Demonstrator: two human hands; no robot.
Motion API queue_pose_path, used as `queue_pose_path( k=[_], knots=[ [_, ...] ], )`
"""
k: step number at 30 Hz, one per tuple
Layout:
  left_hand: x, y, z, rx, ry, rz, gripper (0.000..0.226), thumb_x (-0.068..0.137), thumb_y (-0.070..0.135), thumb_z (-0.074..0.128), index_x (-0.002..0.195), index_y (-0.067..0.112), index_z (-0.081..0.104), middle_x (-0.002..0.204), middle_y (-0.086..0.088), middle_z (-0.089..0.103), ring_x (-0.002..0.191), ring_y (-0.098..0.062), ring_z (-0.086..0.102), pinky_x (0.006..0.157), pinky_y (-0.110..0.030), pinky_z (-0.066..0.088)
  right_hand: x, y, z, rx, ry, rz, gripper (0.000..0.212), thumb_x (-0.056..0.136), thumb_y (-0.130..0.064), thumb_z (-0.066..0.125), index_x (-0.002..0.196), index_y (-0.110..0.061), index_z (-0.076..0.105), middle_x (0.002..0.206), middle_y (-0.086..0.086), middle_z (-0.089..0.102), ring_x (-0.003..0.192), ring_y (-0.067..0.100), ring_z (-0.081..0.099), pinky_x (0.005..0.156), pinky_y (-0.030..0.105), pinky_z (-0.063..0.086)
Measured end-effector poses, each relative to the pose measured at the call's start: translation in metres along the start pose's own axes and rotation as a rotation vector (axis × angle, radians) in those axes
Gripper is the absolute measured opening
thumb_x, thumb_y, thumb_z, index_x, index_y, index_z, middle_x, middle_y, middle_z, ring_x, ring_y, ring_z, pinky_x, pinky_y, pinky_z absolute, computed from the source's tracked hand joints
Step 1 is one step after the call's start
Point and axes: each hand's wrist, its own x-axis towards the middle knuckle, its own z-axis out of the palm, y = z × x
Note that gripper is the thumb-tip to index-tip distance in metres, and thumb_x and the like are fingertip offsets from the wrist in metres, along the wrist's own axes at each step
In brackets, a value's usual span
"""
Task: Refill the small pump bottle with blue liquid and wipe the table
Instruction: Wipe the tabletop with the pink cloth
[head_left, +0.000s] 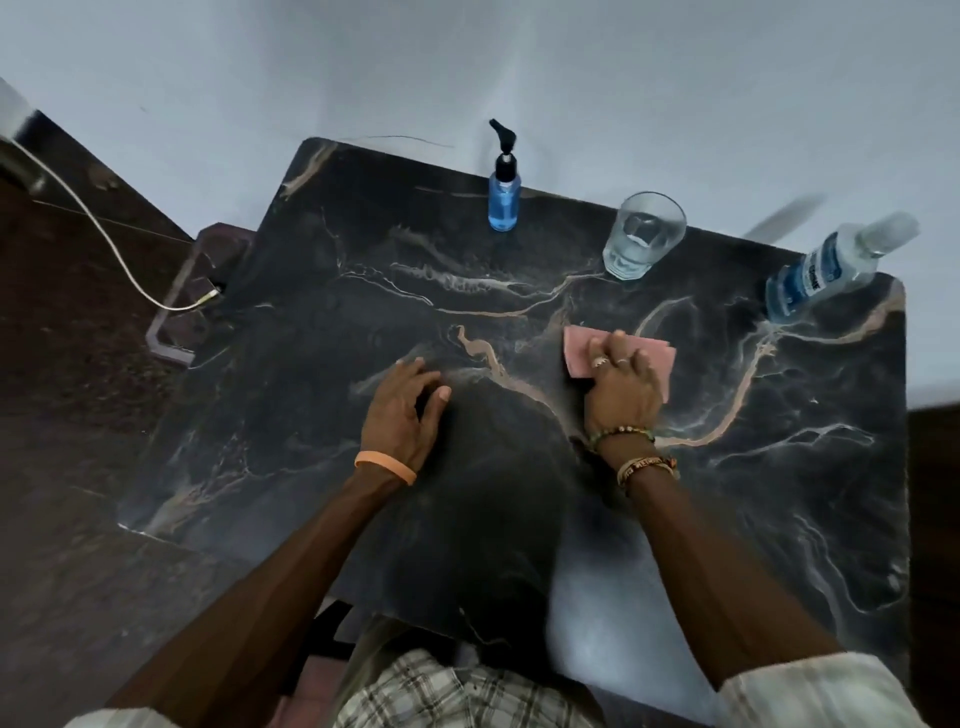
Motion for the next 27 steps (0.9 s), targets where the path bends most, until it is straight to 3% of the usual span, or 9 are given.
queue_pose_path(
  k=[5,7,10,13,15,18,21,24,27],
  knots=[
    [0.003,-0.020,-0.008,-0.029,-0.033,-0.112,0.040,0.100,0.034,0.047,0.132,0.013,0.055,0.146,-0.009,0.047,0.139,-0.022,0.037,0.114,-0.039,0.031,0.035,-0.059,-0.020,0.146,-0.023,-0.058,0.055,0.086,-0.012,0.044,0.139,-0.025,0.044,0.149,0.002,0.038,0.130,0.037,0.033,0.107,0.043,0.030],
    [0.005,-0.022,-0.009,-0.071,0.026,-0.158,0.041,0.101,0.032,0.045,0.134,0.011,0.054,0.142,-0.009,0.051,0.131,-0.024,0.046,0.110,-0.041,0.037,0.036,-0.093,-0.017,0.043,-0.064,-0.233,0.048,0.093,-0.021,0.041,0.141,-0.025,0.041,0.149,0.005,0.038,0.133,0.037,0.030,0.109,0.043,0.027],
    [0.010,-0.024,-0.012,-0.166,0.120,-0.226,0.040,0.101,0.031,0.044,0.133,0.008,0.054,0.134,-0.010,0.058,0.122,-0.025,0.053,0.104,-0.043,0.042,-0.014,-0.127,0.003,0.028,-0.117,-0.554,0.048,0.098,-0.015,0.041,0.145,-0.022,0.038,0.155,0.009,0.029,0.142,0.041,0.020,0.117,0.050,0.015],
    [0.014,-0.028,-0.015,-0.170,0.094,-0.221,0.039,0.101,0.030,0.045,0.132,0.009,0.055,0.132,-0.010,0.059,0.120,-0.025,0.054,0.102,-0.041,0.043,-0.078,-0.117,0.022,-0.006,-0.095,-0.886,0.047,0.090,-0.022,0.060,0.137,-0.023,0.052,0.147,0.009,0.043,0.136,0.043,0.035,0.110,0.056,0.031],
    [0.013,-0.032,-0.016,-0.145,0.067,-0.189,0.039,0.101,0.030,0.046,0.132,0.010,0.055,0.131,-0.010,0.059,0.120,-0.024,0.054,0.102,-0.037,0.042,-0.074,-0.112,0.021,-0.105,-0.096,-0.970,0.049,0.086,-0.027,0.067,0.133,-0.026,0.056,0.143,0.007,0.049,0.132,0.041,0.042,0.106,0.054,0.038],
    [0.013,-0.035,-0.023,-0.201,0.085,-0.170,0.041,0.100,0.037,0.043,0.129,0.012,0.058,0.127,-0.007,0.062,0.116,-0.019,0.056,0.098,-0.029,0.041,-0.016,-0.142,0.002,-0.230,-0.023,-0.882,0.044,0.092,-0.029,0.056,0.136,-0.027,0.052,0.144,0.008,0.047,0.134,0.040,0.039,0.109,0.053,0.034],
    [0.012,-0.038,-0.027,-0.175,0.044,-0.111,0.047,0.098,0.043,0.039,0.131,0.015,0.056,0.128,-0.005,0.062,0.114,-0.012,0.055,0.097,-0.027,0.042,0.052,-0.160,-0.022,-0.230,-0.106,-0.741,0.044,0.100,-0.023,0.037,0.144,-0.025,0.041,0.153,0.005,0.033,0.139,0.033,0.026,0.113,0.045,0.024],
    [0.011,-0.044,-0.028,-0.158,0.004,-0.101,0.053,0.098,0.048,0.038,0.135,0.014,0.053,0.134,-0.004,0.058,0.121,-0.016,0.054,0.102,-0.035,0.044,0.074,-0.117,-0.035,-0.204,-0.128,-0.525,0.050,0.095,-0.028,0.047,0.144,-0.028,0.040,0.153,0.003,0.031,0.135,0.032,0.030,0.107,0.043,0.032],
    [0.006,-0.049,-0.026,-0.164,0.002,-0.080,0.050,0.099,0.047,0.039,0.136,0.016,0.052,0.135,-0.003,0.057,0.123,-0.017,0.053,0.103,-0.035,0.044,0.032,-0.072,-0.030,-0.222,-0.162,-0.341,0.053,0.097,-0.026,0.037,0.150,-0.023,0.027,0.158,0.009,0.020,0.135,0.036,0.030,0.104,0.046,0.030]
  ],
)
